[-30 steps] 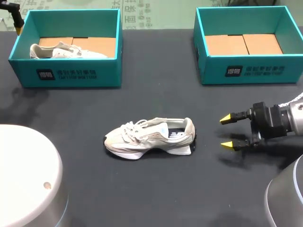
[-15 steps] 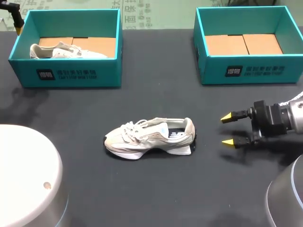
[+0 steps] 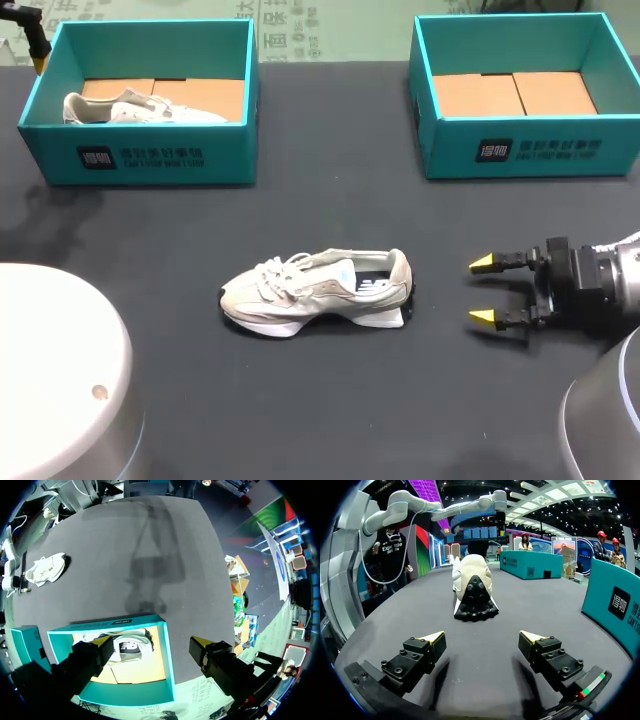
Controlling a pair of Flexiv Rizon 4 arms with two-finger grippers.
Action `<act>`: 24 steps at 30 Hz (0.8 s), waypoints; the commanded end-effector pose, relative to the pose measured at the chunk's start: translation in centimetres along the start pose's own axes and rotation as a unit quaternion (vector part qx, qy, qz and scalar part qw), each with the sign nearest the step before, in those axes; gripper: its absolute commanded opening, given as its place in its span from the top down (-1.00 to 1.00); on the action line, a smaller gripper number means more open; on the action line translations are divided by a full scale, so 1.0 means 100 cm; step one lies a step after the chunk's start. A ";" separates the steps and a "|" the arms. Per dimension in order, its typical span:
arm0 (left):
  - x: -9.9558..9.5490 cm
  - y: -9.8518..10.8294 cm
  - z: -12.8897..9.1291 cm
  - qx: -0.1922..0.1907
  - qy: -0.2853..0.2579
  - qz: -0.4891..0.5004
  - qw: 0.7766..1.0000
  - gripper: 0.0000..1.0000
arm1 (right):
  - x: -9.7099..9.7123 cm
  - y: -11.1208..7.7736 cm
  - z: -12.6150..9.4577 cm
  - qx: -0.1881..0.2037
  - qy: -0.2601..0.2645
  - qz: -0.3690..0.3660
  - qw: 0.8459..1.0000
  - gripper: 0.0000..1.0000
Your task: Take the shoe out of the shoebox, open the shoe tongue, remove and reinsert the insole, then place the shoe into the shoebox
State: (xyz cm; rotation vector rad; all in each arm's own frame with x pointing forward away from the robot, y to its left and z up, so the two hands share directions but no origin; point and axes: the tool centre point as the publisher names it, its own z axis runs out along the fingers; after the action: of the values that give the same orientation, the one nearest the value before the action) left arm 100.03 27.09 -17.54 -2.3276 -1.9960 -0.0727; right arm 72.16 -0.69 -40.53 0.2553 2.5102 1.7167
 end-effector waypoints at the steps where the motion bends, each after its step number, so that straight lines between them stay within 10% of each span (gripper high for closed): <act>1: 0.000 -0.001 0.000 -0.001 0.001 0.000 1.000 -1.00 | -0.002 0.002 0.005 0.005 0.004 0.003 1.000 -1.00; 24: 0.000 -0.001 0.000 -0.001 0.001 0.000 1.000 -1.00 | -0.002 0.023 0.060 -0.010 0.029 -0.003 1.000 -1.00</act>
State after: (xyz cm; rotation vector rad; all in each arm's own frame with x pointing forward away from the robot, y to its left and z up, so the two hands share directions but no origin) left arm 100.03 27.09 -17.54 -2.3276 -1.9961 -0.0727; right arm 73.38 4.82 -40.47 0.1959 2.5269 1.7801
